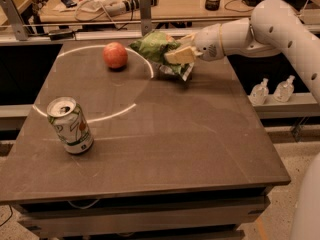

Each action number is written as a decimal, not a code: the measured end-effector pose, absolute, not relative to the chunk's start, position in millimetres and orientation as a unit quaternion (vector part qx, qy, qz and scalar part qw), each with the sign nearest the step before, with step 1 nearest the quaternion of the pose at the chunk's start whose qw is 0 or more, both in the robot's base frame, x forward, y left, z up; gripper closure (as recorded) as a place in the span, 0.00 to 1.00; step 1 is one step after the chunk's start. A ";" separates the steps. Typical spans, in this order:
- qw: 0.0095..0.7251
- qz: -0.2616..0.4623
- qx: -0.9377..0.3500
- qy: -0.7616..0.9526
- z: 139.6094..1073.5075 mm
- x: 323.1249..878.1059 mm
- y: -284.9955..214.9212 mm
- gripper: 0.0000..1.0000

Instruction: Move green jalapeno chip bag near apple

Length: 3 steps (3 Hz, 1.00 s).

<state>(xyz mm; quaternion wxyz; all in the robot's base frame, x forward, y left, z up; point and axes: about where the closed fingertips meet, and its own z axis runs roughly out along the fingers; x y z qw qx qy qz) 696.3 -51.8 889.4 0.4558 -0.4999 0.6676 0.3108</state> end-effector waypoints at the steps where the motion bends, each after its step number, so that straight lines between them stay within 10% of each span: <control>1: 0.458 0.322 -0.512 0.652 891.2 700.3 -34.6 1.00; 3: 0.457 0.325 -0.541 0.627 878.9 717.0 -9.1 1.00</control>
Offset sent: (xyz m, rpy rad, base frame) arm 0.0267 0.0428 -0.0041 0.0238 -0.0691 0.0942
